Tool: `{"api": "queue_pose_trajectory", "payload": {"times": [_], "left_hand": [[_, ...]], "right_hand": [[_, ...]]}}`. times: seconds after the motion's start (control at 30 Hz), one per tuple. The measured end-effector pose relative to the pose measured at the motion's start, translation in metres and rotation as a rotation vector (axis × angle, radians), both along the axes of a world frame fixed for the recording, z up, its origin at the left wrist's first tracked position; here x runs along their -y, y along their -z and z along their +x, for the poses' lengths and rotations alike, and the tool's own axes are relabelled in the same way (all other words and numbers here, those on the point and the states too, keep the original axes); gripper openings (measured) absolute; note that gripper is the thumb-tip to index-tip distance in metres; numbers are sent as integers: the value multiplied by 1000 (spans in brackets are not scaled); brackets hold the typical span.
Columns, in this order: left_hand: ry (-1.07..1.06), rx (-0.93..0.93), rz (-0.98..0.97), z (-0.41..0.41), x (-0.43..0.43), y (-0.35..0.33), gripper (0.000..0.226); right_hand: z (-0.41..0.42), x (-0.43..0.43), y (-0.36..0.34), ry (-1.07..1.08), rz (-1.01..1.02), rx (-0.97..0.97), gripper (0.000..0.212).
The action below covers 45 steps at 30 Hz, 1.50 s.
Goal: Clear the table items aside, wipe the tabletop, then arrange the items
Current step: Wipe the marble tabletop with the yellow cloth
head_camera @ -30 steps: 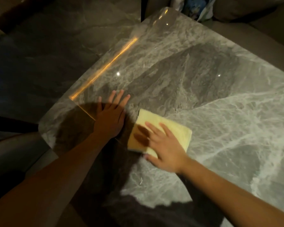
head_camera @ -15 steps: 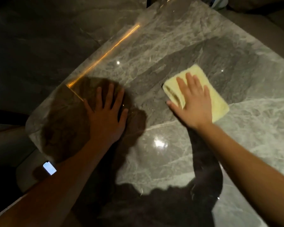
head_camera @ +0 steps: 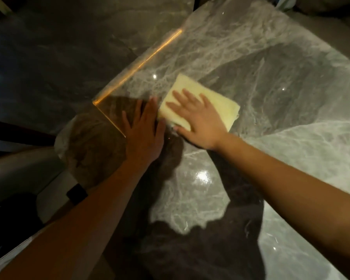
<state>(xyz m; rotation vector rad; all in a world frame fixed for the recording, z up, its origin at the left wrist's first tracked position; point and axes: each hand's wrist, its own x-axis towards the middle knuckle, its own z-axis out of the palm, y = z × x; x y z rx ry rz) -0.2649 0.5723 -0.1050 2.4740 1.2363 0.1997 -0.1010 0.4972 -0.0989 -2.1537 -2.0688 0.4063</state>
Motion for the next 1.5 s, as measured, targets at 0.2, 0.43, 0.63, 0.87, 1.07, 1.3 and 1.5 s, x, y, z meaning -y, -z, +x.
{"api": "queue_pose_trajectory", "payload": {"times": [0.2, 0.43, 0.63, 0.87, 1.07, 1.3, 1.5], "left_hand": [[53, 21, 31, -1, -4, 2, 56], [407, -29, 87, -2, 31, -8, 65], [1189, -159, 298, 21, 69, -12, 66], [1237, -226, 300, 29, 84, -5, 70], [1054, -232, 238, 24, 90, -8, 73], [974, -247, 196, 8, 101, -12, 68], [827, -222, 129, -24, 128, -14, 61]], "right_hand": [[-49, 78, 6, -263, 64, -123, 66], [-69, 114, -19, -238, 47, -329, 60], [-20, 236, -43, 483, 249, -353, 46], [45, 423, -19, 1083, -114, 13, 62], [22, 457, 3, 1194, -248, 75, 64], [23, 460, 6, 1187, -205, 69, 62], [23, 460, 7, 1186, -199, 64, 59]]}}
